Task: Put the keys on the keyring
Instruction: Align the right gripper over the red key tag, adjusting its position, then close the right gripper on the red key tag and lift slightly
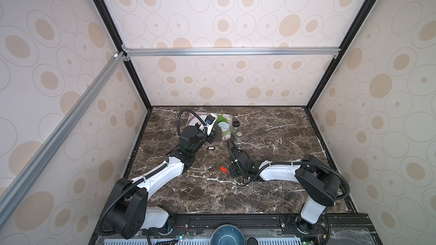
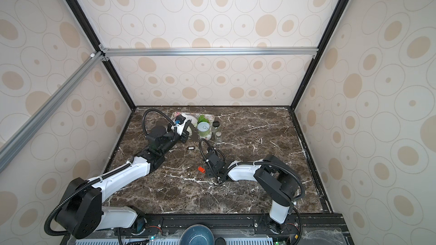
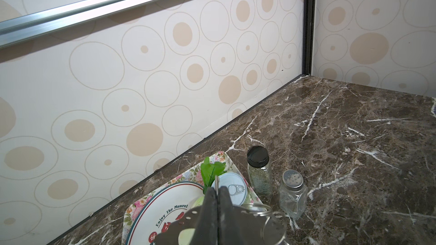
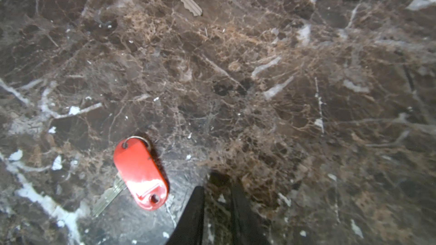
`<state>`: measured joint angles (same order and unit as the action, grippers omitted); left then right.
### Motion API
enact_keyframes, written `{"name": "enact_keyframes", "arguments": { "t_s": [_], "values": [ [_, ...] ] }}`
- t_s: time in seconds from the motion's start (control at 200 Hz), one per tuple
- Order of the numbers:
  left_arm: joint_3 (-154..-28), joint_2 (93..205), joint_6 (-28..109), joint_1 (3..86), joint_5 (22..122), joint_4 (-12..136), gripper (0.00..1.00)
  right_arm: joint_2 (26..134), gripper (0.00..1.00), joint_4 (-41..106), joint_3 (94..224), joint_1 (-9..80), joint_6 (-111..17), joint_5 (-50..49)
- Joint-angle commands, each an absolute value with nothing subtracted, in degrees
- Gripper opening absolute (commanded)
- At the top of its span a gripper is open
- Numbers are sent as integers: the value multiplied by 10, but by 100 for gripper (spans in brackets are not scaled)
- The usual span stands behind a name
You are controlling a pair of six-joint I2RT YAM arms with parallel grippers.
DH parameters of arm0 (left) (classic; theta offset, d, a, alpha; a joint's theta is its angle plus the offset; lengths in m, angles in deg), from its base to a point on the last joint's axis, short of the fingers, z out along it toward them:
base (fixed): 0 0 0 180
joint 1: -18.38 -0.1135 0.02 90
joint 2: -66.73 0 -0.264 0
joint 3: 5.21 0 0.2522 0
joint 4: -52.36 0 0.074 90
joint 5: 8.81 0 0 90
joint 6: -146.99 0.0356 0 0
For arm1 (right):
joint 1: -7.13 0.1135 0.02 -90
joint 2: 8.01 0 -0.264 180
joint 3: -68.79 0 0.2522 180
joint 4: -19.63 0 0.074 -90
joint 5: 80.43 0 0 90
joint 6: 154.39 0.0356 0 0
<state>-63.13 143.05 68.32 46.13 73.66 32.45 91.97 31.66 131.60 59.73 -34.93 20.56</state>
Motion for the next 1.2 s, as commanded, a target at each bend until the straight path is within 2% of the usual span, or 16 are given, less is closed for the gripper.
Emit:
{"name": "enact_keyframes", "arguments": {
  "t_s": [0.0,0.82,1.03,1.195],
  "values": [
    [-634,1413,681,459,736,296,0,933,23,300,1310,608,-338,183],
    [-633,1411,681,460,734,296,0,960,22,239,1336,670,-285,134],
    [-633,1412,681,460,733,296,0,918,32,270,1330,666,-292,202],
    [-633,1410,682,460,735,297,0,932,39,267,1329,660,-282,195]
  ]
}}
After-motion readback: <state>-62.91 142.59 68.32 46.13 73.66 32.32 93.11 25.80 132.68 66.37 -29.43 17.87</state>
